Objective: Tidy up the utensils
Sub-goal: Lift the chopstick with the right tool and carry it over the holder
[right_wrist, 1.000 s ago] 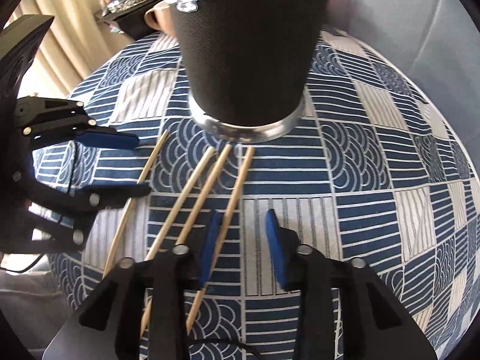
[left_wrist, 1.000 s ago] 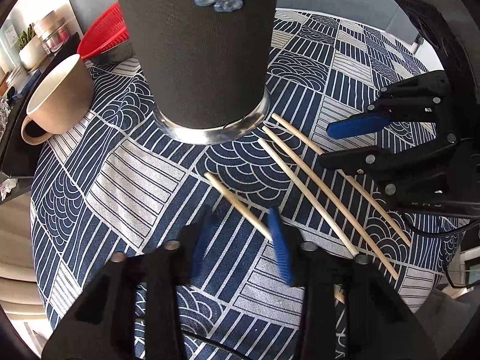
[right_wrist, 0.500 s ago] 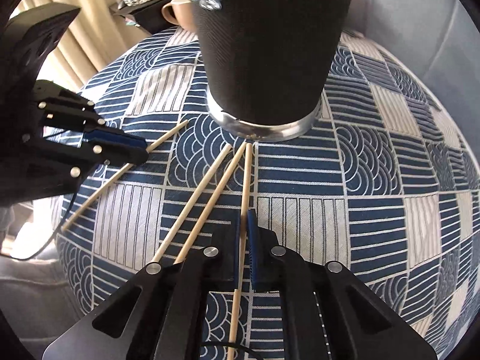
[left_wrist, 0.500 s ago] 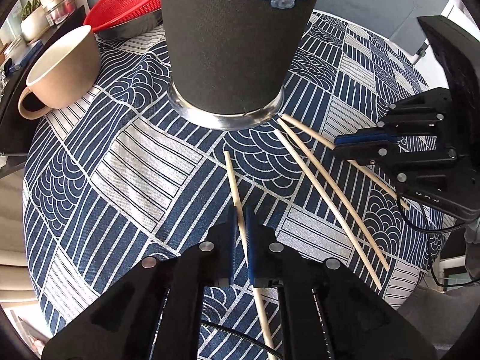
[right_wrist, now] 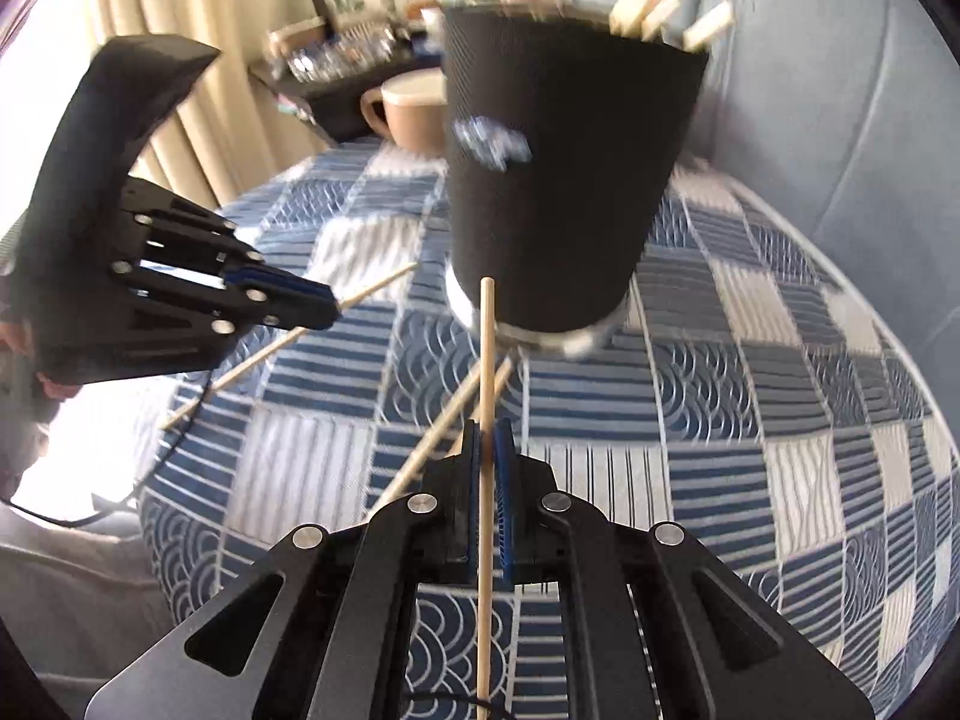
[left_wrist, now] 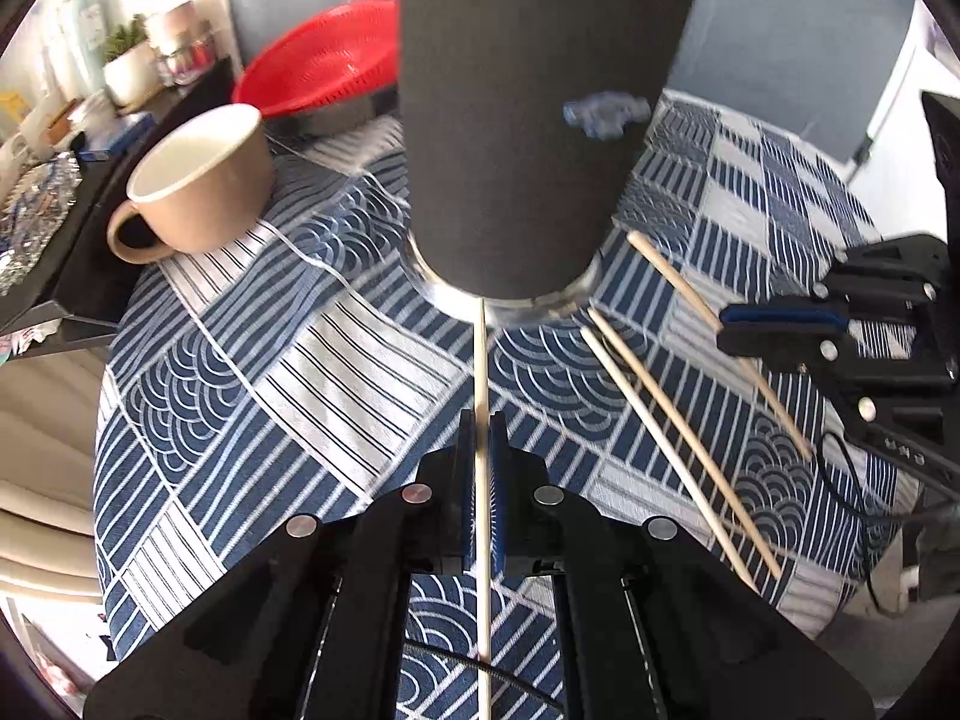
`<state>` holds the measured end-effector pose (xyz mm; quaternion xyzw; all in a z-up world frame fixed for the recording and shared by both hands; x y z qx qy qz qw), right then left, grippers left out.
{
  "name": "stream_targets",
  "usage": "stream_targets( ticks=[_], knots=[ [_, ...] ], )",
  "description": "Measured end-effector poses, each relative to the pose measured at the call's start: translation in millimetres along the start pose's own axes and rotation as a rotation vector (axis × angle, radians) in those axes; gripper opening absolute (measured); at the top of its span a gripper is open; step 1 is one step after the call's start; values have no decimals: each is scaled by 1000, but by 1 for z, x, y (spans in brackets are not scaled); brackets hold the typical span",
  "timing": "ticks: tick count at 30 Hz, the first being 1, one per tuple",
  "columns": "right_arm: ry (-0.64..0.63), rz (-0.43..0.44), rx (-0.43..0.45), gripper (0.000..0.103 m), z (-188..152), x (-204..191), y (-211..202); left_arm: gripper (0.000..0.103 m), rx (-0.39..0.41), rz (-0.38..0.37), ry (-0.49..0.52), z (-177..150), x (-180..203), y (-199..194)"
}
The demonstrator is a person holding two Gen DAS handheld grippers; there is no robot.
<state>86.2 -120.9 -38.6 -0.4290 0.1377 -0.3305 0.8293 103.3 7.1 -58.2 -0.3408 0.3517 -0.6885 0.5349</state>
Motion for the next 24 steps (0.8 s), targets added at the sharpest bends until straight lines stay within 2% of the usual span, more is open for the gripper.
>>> stream_targets(
  ticks=[6, 9, 11, 17, 24],
  knots=[
    [-9, 80, 129, 5, 26, -14, -14, 5, 120, 0, -103, 7, -11, -19],
    [-7, 77, 229, 5, 40, -17, -28, 5, 199, -13, -143, 13, -15, -33],
    [-2, 68, 291, 5, 48, -18, -37, 5, 239, 5, -171, 17, -21, -40],
    [19, 127, 362, 5, 67, -20, -49, 4, 324, -14, -197, 24, -31, -59],
    [14, 119, 433, 5, 88, -22, -72, 4, 416, -27, -188, 43, -34, -90]
  ],
)
Point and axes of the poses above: each gripper's, at about its wrist camera, not at the fingertips, and y roughly the way its jaws point, x to its right, z to its top, the point moved 6 cm from there along y, roughly the way its jaws point, and after that the axes turned 1 degree about -z, right-handed, at the moved point
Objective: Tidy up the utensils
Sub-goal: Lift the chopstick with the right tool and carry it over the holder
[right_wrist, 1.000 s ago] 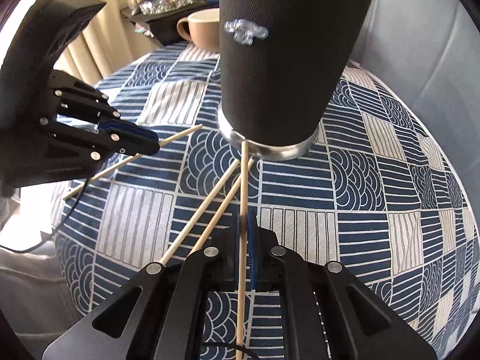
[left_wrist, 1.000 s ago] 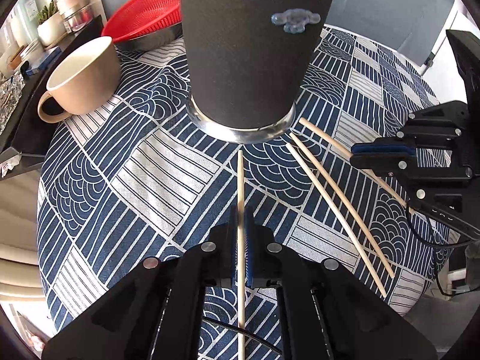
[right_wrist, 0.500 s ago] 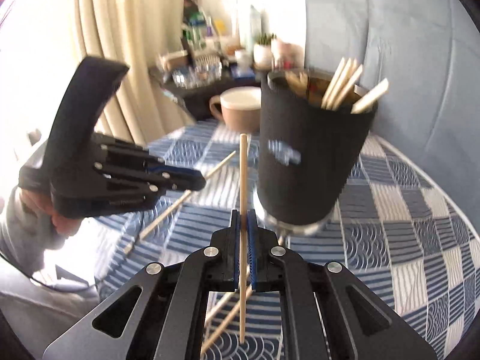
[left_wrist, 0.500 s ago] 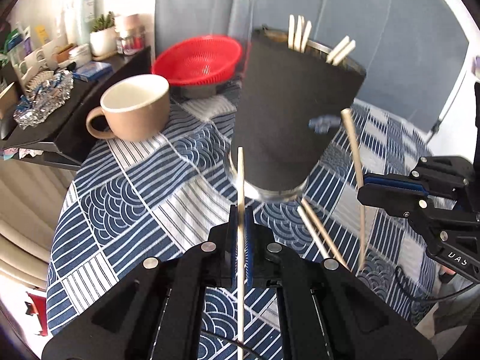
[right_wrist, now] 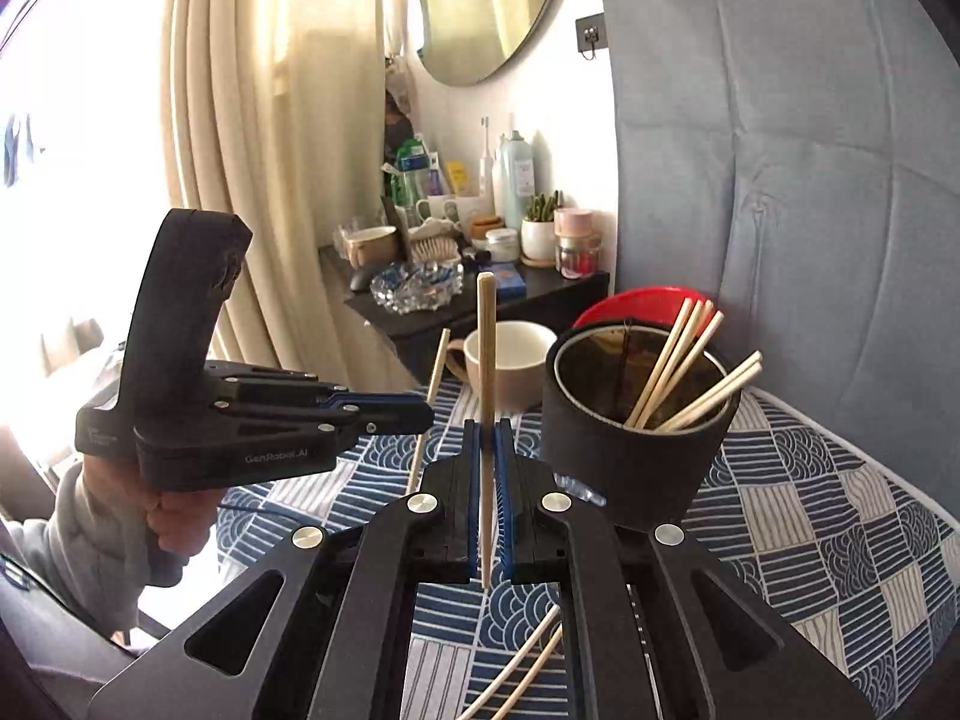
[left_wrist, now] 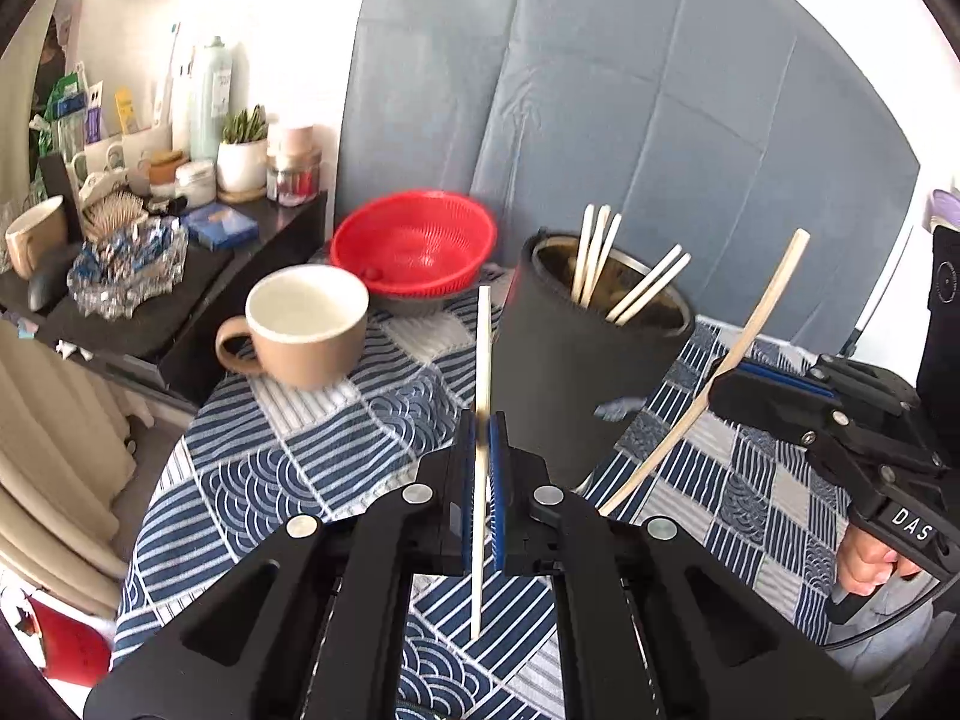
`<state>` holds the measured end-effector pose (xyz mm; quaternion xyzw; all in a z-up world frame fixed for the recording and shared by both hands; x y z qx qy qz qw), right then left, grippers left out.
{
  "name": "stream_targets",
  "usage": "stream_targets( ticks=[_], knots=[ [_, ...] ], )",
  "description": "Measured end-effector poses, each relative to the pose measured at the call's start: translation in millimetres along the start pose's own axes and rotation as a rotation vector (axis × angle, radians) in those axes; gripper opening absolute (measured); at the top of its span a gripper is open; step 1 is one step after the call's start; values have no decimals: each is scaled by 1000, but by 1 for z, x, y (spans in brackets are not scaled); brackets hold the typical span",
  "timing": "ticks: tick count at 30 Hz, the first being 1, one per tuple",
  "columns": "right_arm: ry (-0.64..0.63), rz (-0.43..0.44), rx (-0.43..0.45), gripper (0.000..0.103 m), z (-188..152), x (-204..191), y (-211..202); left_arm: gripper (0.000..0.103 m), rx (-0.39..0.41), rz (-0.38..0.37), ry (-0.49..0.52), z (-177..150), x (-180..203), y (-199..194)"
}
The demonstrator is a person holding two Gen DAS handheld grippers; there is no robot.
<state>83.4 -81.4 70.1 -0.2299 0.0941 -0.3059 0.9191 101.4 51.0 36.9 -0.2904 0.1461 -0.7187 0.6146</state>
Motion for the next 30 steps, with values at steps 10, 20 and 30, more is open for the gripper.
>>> stream_targets(
  ticks=[10, 20, 30],
  knots=[
    [-32, -25, 131, 5, 53, -3, -32, 4, 178, -16, 101, 64, 29, -43],
    [5, -69, 237, 5, 85, 17, -58, 4, 257, -55, 183, 108, 57, -62],
    [39, -89, 251, 5, 85, 37, -60, 4, 212, -67, 180, 102, 60, -44]
  ],
)
Point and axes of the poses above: each gripper's, at about its wrist camera, not at the fingertips, and y roughly the way its jaws point, x to its right, z to its top, the point moved 6 cm from there along y, roughly the way its jaws point, and after that the axes turned 1 degree about -z, right-handed, at the moved point
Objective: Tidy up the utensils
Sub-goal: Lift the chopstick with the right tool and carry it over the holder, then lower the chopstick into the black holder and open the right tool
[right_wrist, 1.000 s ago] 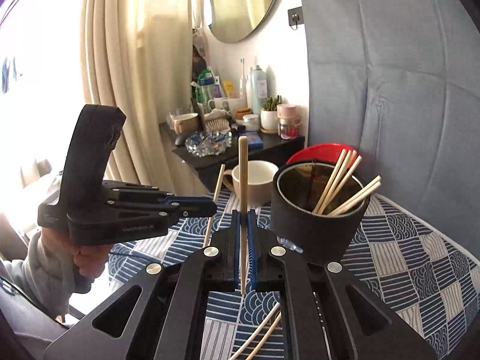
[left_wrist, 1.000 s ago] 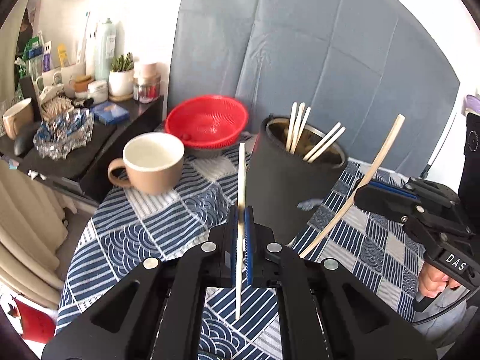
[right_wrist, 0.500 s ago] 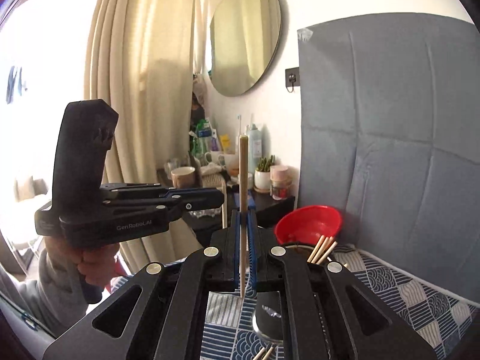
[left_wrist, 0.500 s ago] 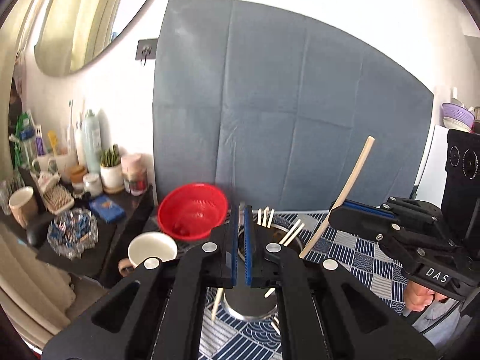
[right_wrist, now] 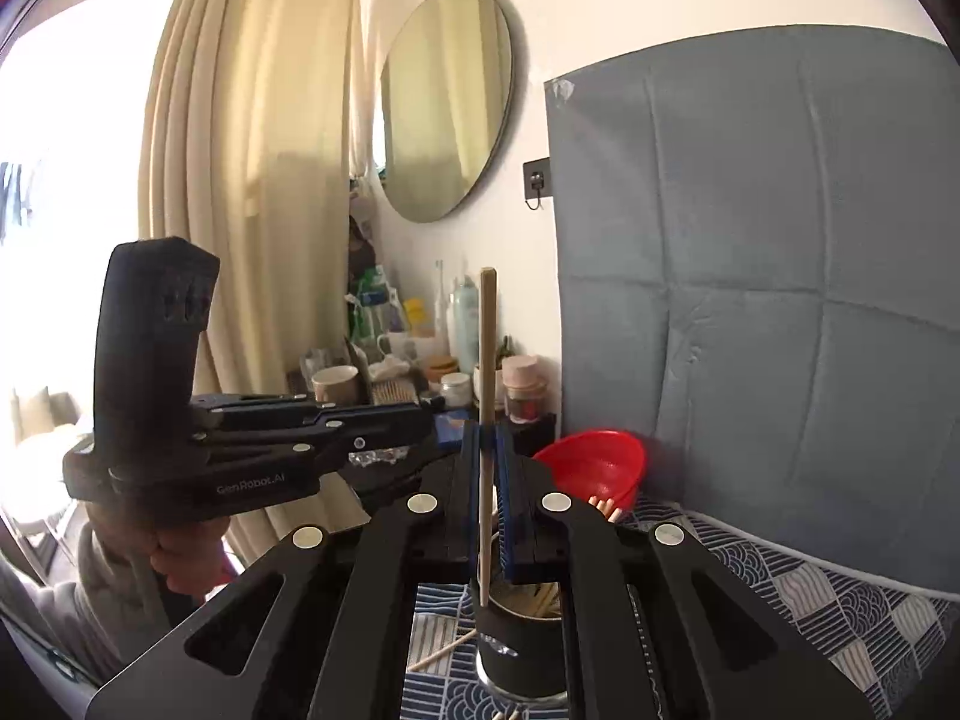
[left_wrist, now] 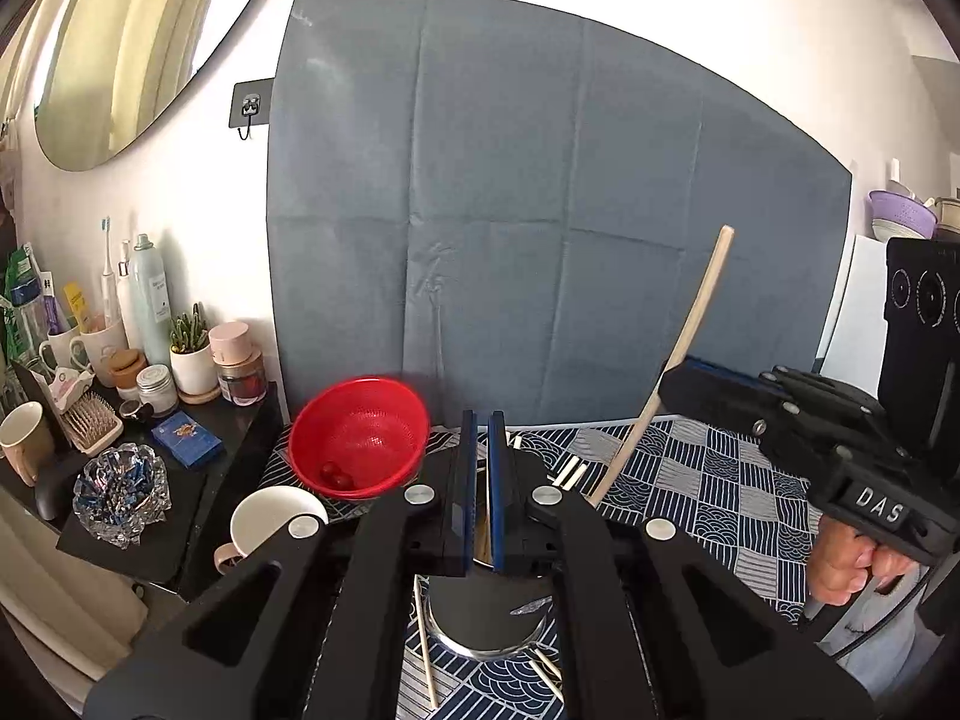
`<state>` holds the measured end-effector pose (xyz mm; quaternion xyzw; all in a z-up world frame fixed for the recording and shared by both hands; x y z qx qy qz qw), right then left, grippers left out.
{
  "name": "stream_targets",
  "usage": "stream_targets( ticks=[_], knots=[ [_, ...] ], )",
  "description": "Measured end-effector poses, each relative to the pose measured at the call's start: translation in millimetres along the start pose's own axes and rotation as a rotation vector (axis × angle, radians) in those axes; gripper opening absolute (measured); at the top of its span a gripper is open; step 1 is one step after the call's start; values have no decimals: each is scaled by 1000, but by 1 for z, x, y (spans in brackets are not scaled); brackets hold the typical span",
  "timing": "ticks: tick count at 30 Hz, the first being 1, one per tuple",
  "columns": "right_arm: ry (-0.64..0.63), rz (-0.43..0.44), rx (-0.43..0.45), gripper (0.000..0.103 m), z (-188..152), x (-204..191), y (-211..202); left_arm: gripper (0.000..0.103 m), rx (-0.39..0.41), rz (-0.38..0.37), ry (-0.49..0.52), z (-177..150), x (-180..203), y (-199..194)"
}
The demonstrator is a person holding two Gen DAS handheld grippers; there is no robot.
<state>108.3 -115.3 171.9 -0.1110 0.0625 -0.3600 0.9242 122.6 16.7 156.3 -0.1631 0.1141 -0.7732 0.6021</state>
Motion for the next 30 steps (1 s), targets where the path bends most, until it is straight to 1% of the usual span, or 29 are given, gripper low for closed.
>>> stream_targets(
  ticks=[6, 12, 15, 18, 24, 30],
  knots=[
    [5, -12, 21, 5, 9, 9, 1, 4, -29, 15, -11, -7, -10, 11],
    [32, -33, -4, 5, 0, 23, 21, 4, -78, 25, -23, -21, -22, 27],
    [37, -39, -35, 5, -11, 28, 33, 4, -128, 37, -25, -35, -30, 41],
    [45, -40, -70, 5, -24, 31, 45, 4, -195, 70, -44, -60, -44, 60],
    [64, -38, -129, 5, -46, 39, 64, 4, -325, 89, -54, -115, -52, 89],
    [79, -29, -170, 5, -61, 42, 74, 4, -463, 67, -49, -161, -52, 111]
  ],
)
Point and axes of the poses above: each gripper's, at about its wrist camera, not at the fingertips, and y roughly the way its jaws point, x to its right, z to its top, the point moved 6 cm from there along y, roughly the way its jaws point, and after that the axes turned 1 degree about -z, right-handed, at the moved point
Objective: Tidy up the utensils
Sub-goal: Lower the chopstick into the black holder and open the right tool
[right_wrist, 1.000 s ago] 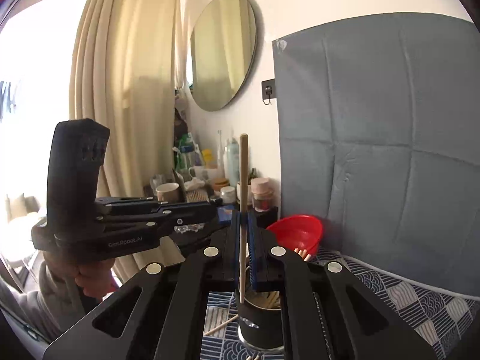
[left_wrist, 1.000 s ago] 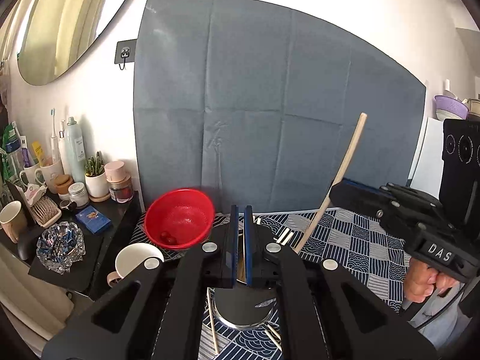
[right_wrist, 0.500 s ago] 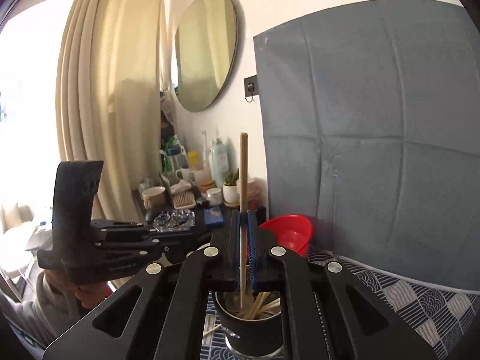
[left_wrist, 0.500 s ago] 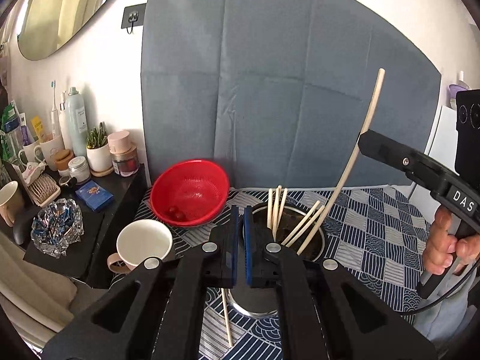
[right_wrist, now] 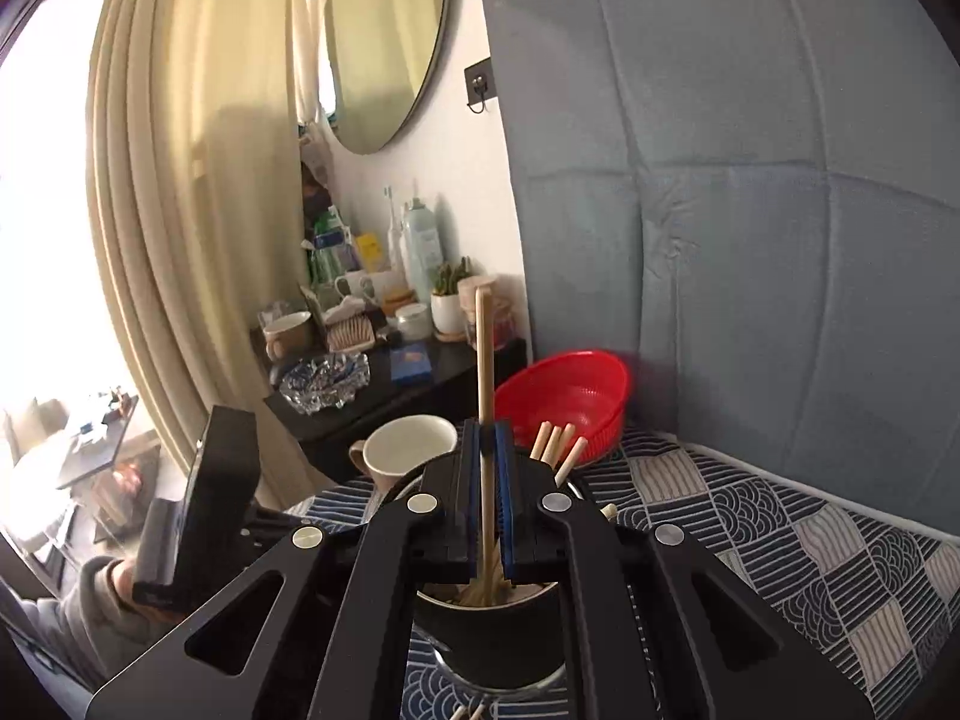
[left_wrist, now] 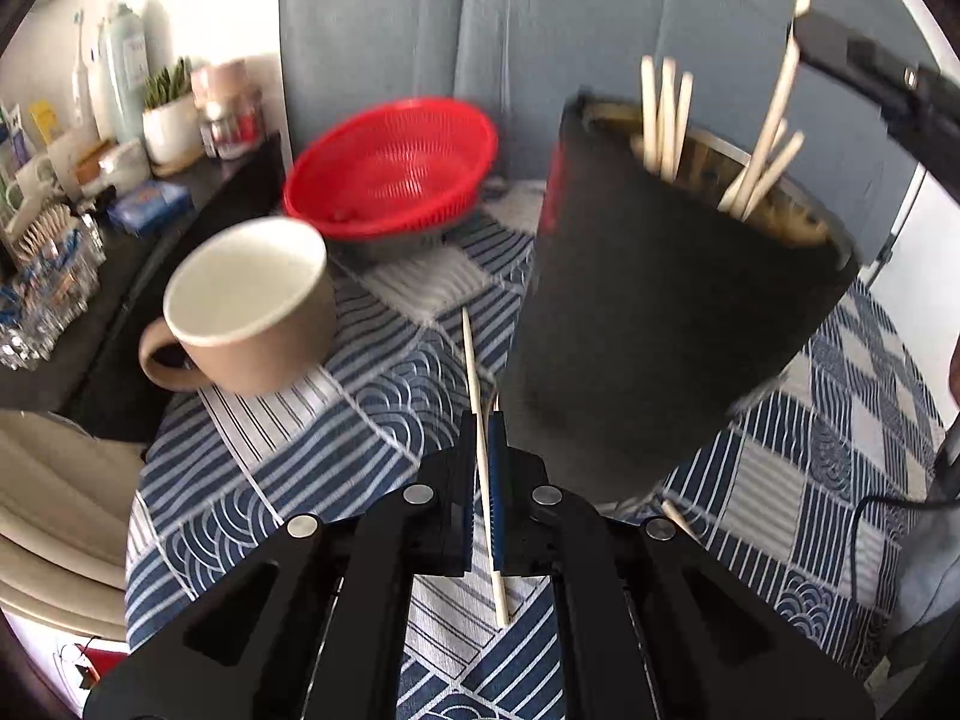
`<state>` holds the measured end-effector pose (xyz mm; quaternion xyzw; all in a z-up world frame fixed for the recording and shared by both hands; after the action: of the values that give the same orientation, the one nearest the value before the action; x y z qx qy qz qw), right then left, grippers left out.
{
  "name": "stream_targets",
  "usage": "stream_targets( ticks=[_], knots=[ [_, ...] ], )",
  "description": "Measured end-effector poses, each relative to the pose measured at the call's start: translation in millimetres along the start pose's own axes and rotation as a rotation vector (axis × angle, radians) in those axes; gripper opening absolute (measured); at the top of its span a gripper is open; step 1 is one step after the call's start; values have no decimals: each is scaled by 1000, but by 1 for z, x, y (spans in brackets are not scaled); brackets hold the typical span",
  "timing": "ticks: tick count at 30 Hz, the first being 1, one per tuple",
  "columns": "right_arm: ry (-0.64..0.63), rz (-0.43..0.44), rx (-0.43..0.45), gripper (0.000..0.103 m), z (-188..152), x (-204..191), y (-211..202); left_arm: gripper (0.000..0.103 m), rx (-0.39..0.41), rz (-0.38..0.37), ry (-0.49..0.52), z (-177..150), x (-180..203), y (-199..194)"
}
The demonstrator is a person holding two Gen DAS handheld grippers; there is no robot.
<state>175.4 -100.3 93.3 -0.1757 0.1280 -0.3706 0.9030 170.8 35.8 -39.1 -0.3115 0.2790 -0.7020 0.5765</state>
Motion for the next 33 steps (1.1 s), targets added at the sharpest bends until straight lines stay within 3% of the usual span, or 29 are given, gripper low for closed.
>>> stream_targets(
  ticks=[8, 21, 24, 30, 33],
  knots=[
    [18, 1, -30, 5, -9, 6, 8, 7, -114, -13, 26, -32, 3, 27],
    [38, 9, -23, 7, -12, 9, 2, 24, -171, 1, 14, -29, 0, 45],
    [39, 16, -15, 7, -12, 7, -2, 6, -173, 41, 61, -29, 1, 47],
    [39, 25, -7, 8, -12, 6, -7, 5, -181, -28, 3, -29, -9, 45],
    [41, 17, -12, 8, -13, 8, -8, 4, -167, -19, -31, -31, -16, 38]
  ],
)
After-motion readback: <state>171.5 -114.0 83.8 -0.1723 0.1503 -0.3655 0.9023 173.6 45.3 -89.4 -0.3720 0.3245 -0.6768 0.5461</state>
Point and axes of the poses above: each gripper's, at about its wrist camera, not at the fingertips, and y roughly the way its jaws point, x to its right, z to its top, the point moved 6 cm from there along y, roughly the way its jaws point, and after that the axes turned 1 degree about -z, right-handed, at the moved point
